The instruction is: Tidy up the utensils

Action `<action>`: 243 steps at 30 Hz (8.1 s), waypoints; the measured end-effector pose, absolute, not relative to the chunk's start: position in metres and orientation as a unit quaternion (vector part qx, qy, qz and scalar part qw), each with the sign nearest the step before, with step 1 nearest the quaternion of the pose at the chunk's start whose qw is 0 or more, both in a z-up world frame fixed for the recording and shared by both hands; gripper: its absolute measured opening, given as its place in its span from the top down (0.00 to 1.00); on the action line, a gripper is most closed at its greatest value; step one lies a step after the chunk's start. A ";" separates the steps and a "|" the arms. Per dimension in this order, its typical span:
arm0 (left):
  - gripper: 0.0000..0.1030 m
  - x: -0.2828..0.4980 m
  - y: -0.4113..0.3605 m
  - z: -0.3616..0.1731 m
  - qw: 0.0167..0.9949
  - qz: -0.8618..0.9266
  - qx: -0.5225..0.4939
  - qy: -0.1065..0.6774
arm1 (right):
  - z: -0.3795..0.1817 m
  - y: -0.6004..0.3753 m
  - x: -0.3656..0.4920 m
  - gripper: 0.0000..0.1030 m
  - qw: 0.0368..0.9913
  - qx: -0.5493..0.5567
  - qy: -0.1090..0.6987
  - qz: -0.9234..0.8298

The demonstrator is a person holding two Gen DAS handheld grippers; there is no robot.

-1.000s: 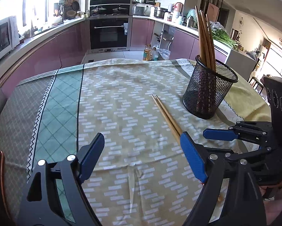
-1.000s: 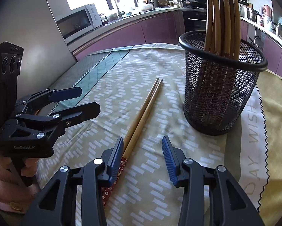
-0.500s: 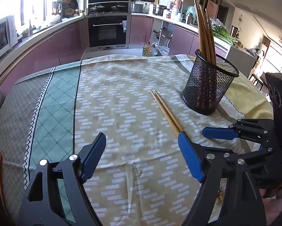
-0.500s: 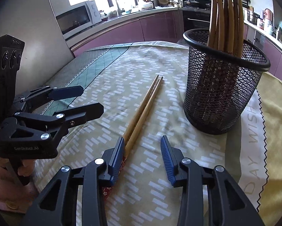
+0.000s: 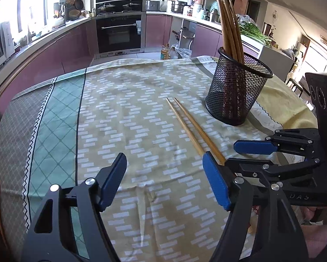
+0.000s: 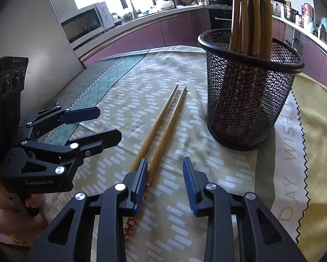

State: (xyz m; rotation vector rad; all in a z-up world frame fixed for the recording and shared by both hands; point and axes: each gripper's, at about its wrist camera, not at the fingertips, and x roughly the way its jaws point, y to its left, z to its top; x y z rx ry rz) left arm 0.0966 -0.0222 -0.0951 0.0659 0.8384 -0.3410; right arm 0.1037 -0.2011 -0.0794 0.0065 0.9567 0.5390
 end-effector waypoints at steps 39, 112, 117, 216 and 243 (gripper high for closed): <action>0.62 0.101 -0.057 -0.113 0.875 -0.201 0.090 0.431 | -0.079 -0.200 0.125 0.75 0.847 0.011 0.463 0.259; 0.93 0.103 -0.035 -0.059 0.890 -0.226 -0.024 0.396 | -0.022 -0.223 0.096 0.95 0.883 0.043 0.374 0.280; 0.93 0.100 -0.032 -0.051 0.891 -0.233 -0.031 0.388 | -0.017 -0.229 0.092 0.95 0.887 0.047 0.364 0.280; 0.93 0.083 -0.048 0.012 0.911 -0.274 -0.011 0.309 | 0.023 -0.263 0.086 0.94 0.920 0.063 0.296 0.250; 0.93 0.087 -0.058 0.022 0.908 -0.287 -0.001 0.305 | 0.034 -0.268 0.096 0.94 0.922 0.069 0.282 0.257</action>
